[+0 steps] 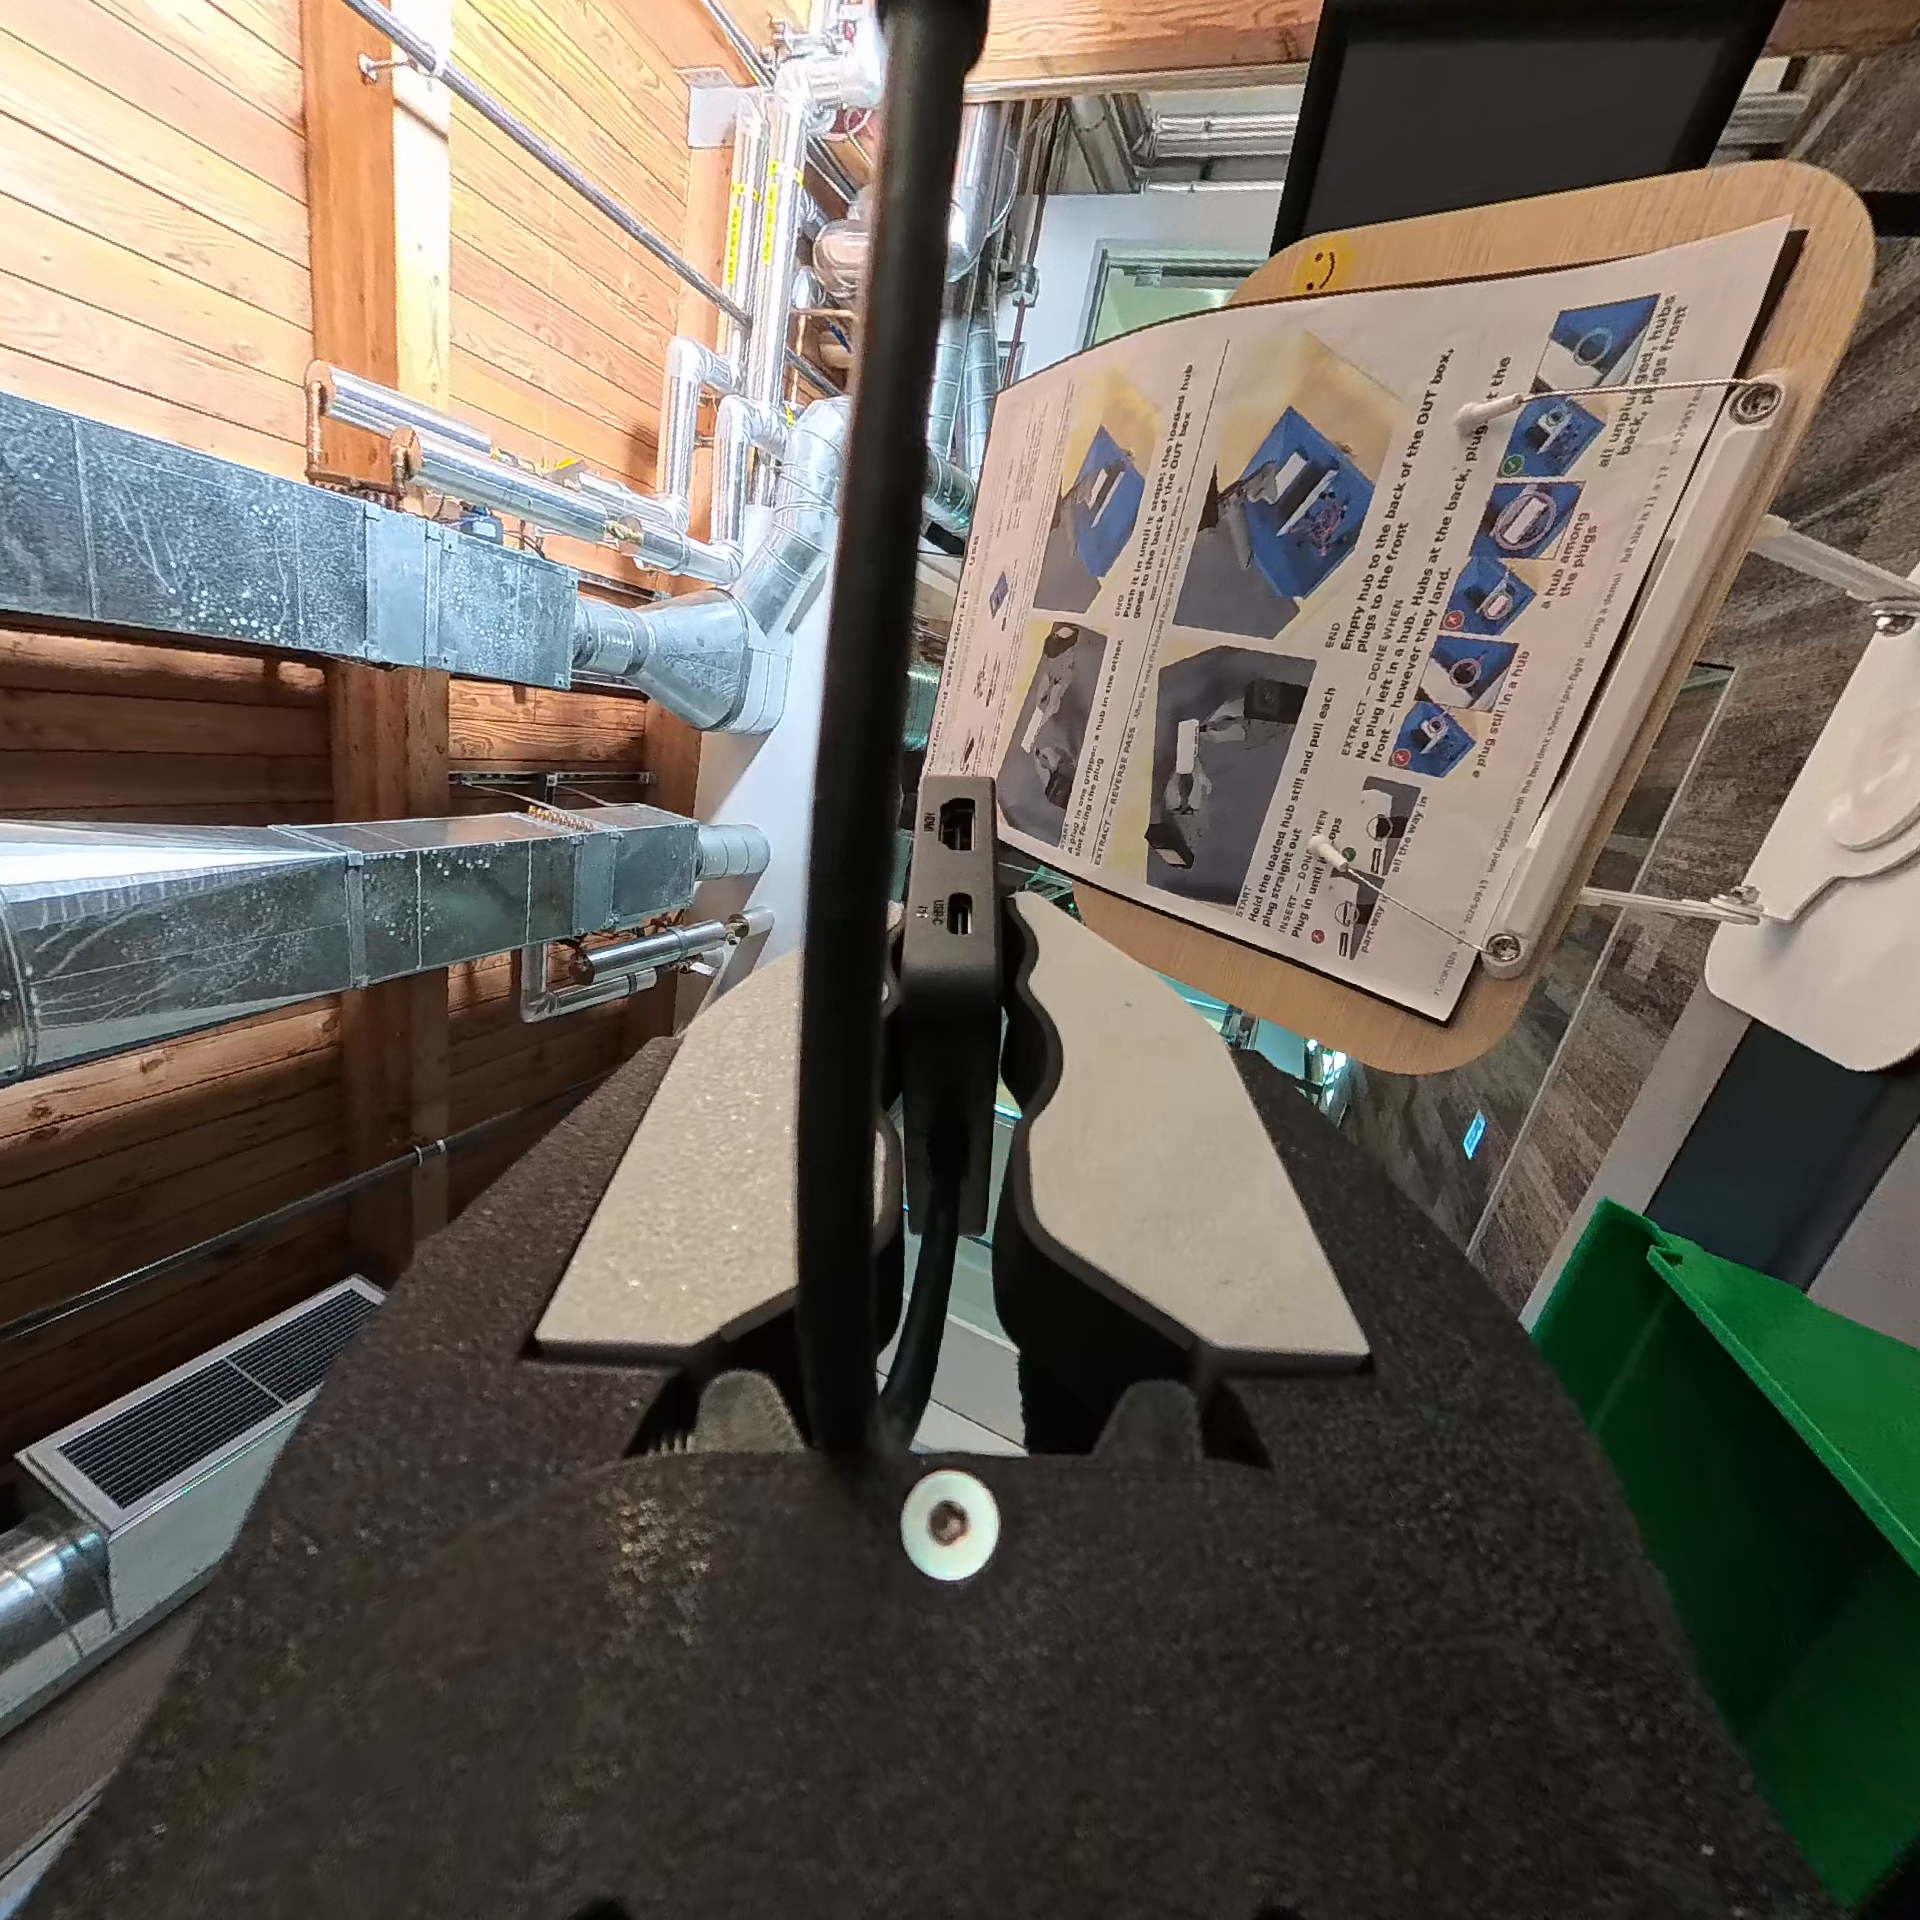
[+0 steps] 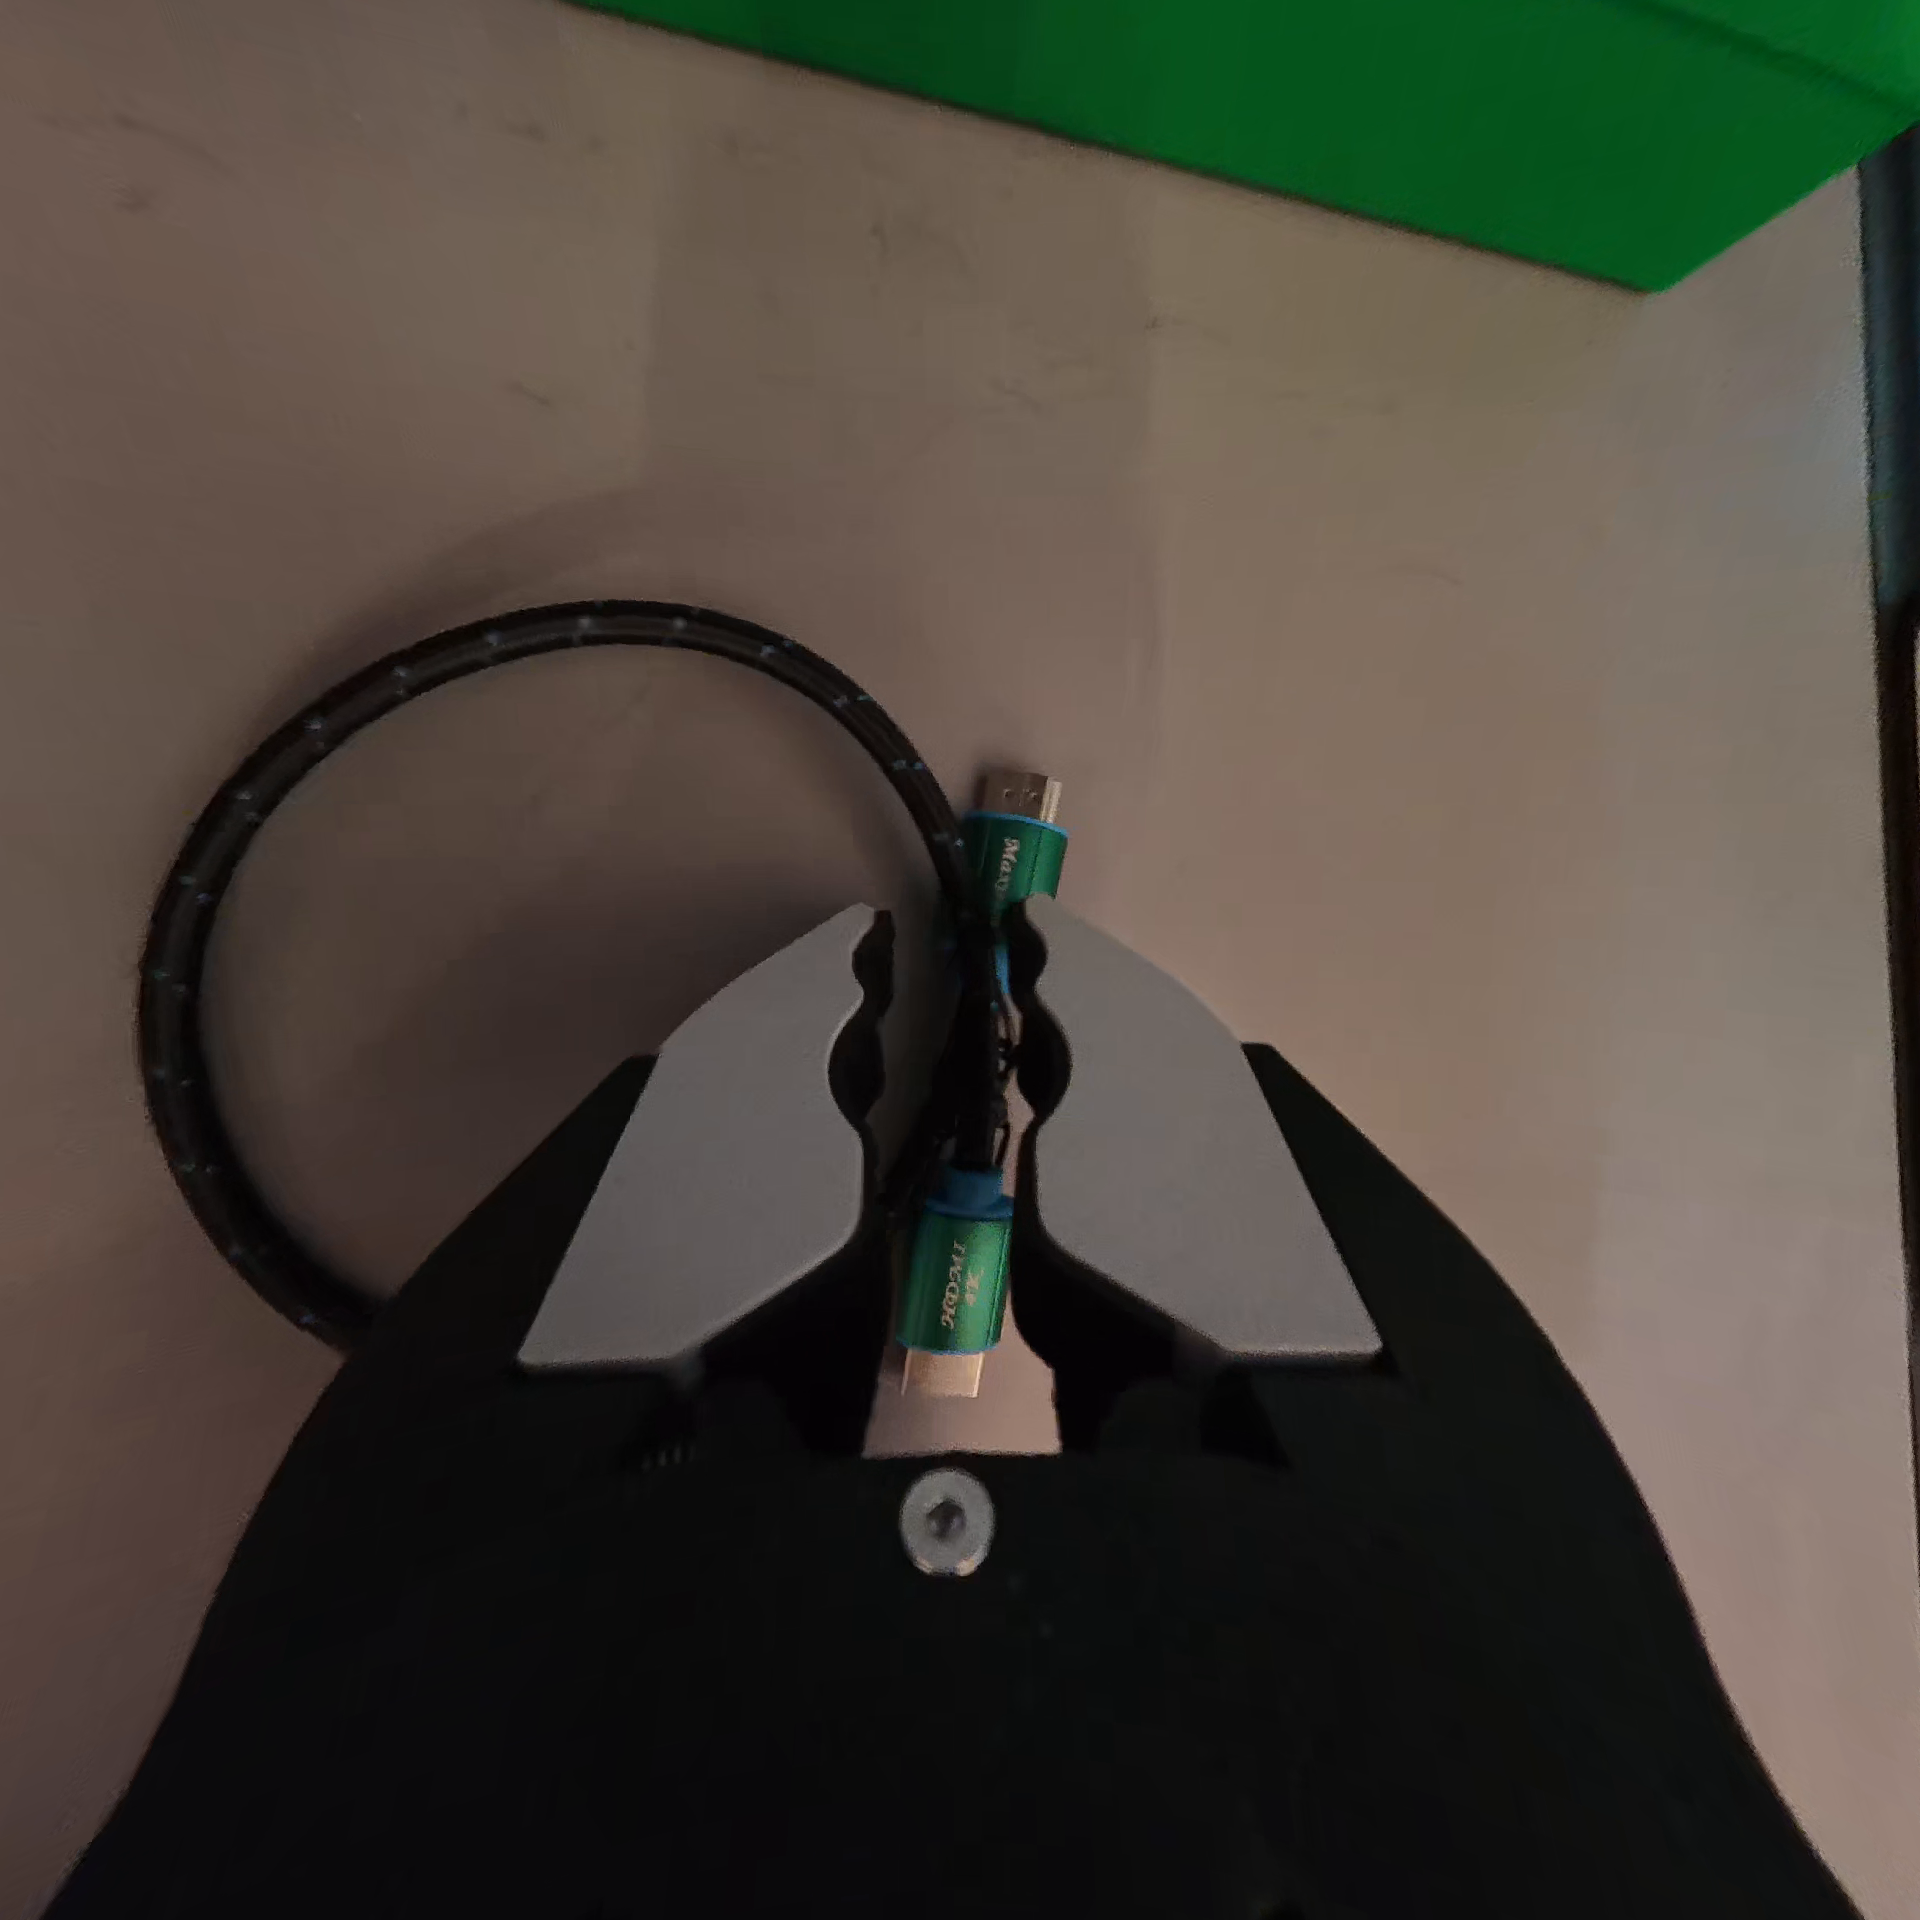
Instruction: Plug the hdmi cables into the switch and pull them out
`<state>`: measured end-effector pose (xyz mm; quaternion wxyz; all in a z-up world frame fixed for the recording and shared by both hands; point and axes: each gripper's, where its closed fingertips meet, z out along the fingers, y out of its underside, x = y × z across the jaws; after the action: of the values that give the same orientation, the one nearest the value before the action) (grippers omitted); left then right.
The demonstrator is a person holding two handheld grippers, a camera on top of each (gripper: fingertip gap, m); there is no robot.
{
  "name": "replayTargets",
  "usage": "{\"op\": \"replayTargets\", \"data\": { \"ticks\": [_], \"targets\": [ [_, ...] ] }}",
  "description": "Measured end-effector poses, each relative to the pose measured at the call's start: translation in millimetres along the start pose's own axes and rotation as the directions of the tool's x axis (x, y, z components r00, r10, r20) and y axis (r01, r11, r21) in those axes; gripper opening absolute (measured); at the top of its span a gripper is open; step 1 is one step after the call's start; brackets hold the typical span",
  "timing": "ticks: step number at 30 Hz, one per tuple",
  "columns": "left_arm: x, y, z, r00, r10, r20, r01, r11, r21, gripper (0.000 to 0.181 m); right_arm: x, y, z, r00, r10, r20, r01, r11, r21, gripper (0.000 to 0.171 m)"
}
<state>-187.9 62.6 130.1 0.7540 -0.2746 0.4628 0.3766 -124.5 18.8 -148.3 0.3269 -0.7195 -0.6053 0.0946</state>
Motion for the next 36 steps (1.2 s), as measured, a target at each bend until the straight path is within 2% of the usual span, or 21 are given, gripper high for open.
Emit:
{"op": "replayTargets", "data": {
  "ticks": [2, 5, 7, 12, 15, 21, 22, 24, 30, 32, 35, 36],
  "targets": [
    [0.8, -0.4, 0.1, 1.000, 0.000, -0.004, 0.000, 1.000, 0.000, 0.016, 3.5, -0.5, -2.0, 0.999, -0.040, -0.027, 0.041, 0.999, 0.016, 0.009],
    [0.4, -1.3, -0.2, 1.000, 0.001, -0.002, -0.001, 1.000, 0.004, 0.016, 2.6, 5.0, -5.2, 0.988, -0.146, -0.042, 0.145, 0.989, -0.030, 0.009],
    [-0.4, -1.5, -0.3, 1.000, -0.001, 0.000, 0.001, 1.000, 0.004, 0.016, -1.6, 5.4, -6.6, 0.989, -0.151, -0.011, 0.150, 0.987, -0.049, 0.009],
    [-1.2, -0.4, -0.3, 1.000, -0.005, 0.000, 0.005, 1.000, 0.001, 0.016, -34.5, -1.6, -18.5, 0.967, -0.124, 0.224, 0.128, 0.992, -0.004, 0.009],
    [-0.7, -1.1, -0.2, 1.000, -0.002, -0.001, 0.002, 1.000, 0.002, 0.016, -38.5, -1.6, -22.7, 0.961, -0.067, 0.269, 0.078, 0.997, -0.029, 0.009],
    [-2.3, -1.0, -0.4, 1.000, -0.004, 0.003, 0.004, 1.000, 0.004, 0.016, -24.4, -25.9, -36.5, 0.944, 0.120, 0.309, -0.157, 0.983, 0.096, 0.013],
    [-2.7, -0.8, -0.4, 1.000, -0.004, 0.004, 0.004, 1.000, 0.003, 0.016, -13.5, -25.6, -36.0, 0.953, 0.160, 0.258, -0.191, 0.977, 0.097, 0.013],
    [-2.7, -0.9, -0.4, 1.000, -0.006, 0.004, 0.006, 1.000, 0.003, 0.016, 5.5, -22.6, -30.5, 0.961, 0.235, 0.148, -0.249, 0.965, 0.081, 0.012],
    [0.8, -1.4, 0.5, 1.000, 0.003, -0.007, -0.003, 1.000, 0.001, 0.016, -9.6, -11.4, -7.2, 0.946, 0.292, 0.142, -0.284, 0.956, -0.075, 0.028],
    [0.6, -1.5, 0.5, 1.000, -0.001, -0.008, 0.001, 1.000, 0.001, 0.016, -16.8, -11.8, -4.8, 0.922, 0.341, 0.186, -0.329, 0.940, -0.094, 0.029],
    [1.8, -0.8, 1.0, 1.000, -0.002, -0.013, 0.002, 1.000, -0.002, 0.016, -18.5, -2.0, 1.7, 0.921, 0.357, 0.154, -0.333, 0.929, -0.161, 0.030],
    [2.7, -0.3, 1.2, 1.000, -0.001, -0.016, 0.001, 1.000, -0.004, 0.016, -21.5, -2.9, 1.6, 0.918, 0.362, 0.164, -0.336, 0.927, -0.168, 0.025]
  ]
}}
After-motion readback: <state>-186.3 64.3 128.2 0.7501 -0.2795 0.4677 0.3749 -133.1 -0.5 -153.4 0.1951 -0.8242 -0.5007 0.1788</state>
